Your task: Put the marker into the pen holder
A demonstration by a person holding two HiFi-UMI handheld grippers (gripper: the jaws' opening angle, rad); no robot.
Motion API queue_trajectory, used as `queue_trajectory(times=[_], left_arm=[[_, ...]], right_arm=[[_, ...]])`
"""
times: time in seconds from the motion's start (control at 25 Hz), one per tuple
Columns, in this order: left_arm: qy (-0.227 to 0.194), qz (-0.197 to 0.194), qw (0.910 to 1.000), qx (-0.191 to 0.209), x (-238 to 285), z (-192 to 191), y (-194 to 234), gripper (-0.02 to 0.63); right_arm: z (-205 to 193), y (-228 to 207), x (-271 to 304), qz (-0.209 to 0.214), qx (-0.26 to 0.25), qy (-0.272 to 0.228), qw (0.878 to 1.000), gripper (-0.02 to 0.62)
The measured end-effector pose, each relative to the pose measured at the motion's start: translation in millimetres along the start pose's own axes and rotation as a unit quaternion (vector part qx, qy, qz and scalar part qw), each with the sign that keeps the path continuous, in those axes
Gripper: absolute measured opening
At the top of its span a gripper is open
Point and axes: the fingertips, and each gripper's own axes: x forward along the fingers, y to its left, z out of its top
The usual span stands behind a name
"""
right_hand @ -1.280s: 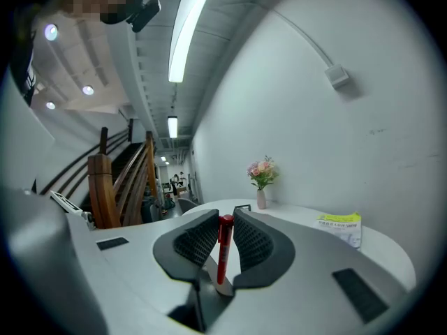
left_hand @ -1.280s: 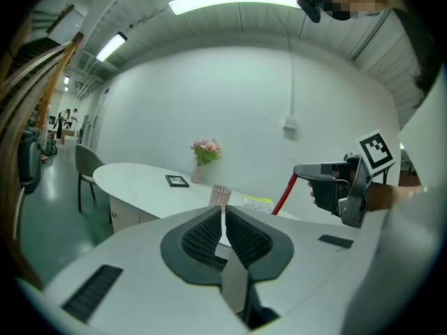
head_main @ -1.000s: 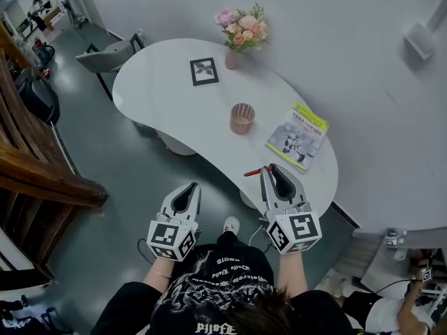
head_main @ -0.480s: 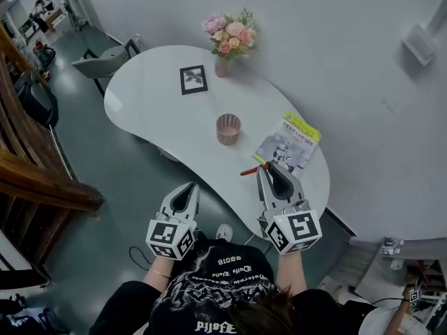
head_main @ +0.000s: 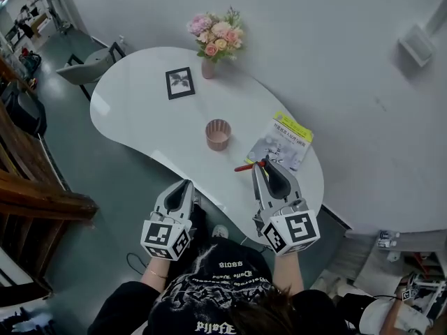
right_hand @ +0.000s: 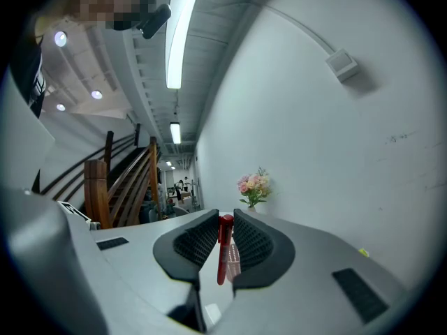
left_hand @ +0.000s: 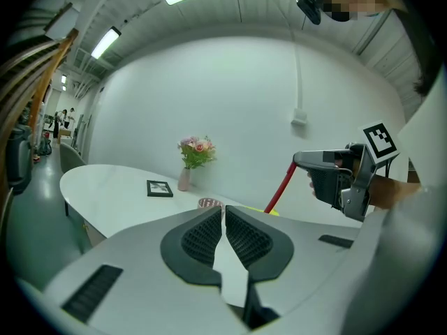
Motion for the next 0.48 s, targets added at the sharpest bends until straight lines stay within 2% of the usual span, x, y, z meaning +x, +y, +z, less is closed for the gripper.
queue_trajectory(times=[0.2,0.48], left_arm=[[-0.027,0.006,0.9995,0.015,21.3,30.1,27.0,0.035],[-0.008,-0.029,0.9992,0.026,64.9,52.8,54.6,0.035]], right_arm=[[7.5,-6.1,25.1,-0.008,-0.005,-0.004,1.000,0.087],[9.9,-21.7,59.7,-0.040,0.019,0.002,0.999,0.087]])
